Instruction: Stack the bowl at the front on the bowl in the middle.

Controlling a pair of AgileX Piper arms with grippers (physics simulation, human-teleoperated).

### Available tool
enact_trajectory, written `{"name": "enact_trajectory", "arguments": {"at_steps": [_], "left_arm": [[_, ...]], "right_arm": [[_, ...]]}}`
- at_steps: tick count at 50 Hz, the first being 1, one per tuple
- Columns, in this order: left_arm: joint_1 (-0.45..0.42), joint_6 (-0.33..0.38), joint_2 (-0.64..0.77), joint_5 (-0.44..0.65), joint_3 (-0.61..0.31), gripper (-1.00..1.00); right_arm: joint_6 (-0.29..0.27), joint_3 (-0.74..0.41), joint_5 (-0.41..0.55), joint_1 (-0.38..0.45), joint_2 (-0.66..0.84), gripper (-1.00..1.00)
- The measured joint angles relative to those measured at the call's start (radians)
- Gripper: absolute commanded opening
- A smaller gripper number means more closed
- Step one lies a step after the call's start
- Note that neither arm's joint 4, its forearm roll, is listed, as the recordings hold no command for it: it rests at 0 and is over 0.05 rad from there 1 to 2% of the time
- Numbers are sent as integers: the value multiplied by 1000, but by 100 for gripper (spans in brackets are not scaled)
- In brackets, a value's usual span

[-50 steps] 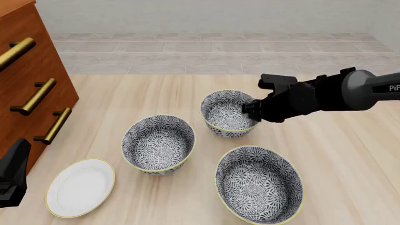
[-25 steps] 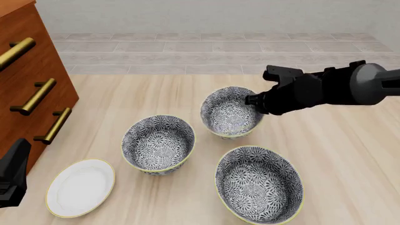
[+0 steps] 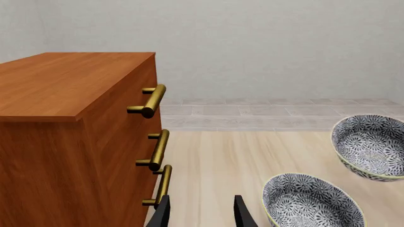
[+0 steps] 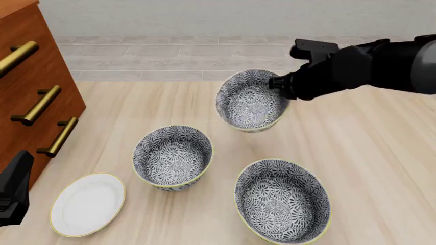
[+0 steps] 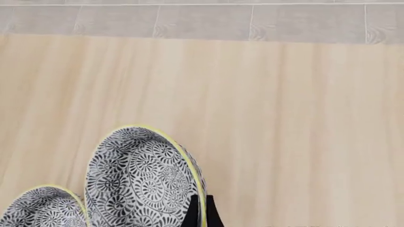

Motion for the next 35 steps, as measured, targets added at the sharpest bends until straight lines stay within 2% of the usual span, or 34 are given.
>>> {"name": "enact_trajectory", "arguments": {"at_steps": [35], "left_arm": [[0,0,0,0,0,100]], "right_arm": [[19,-36,141,153,-146,-100]]}}
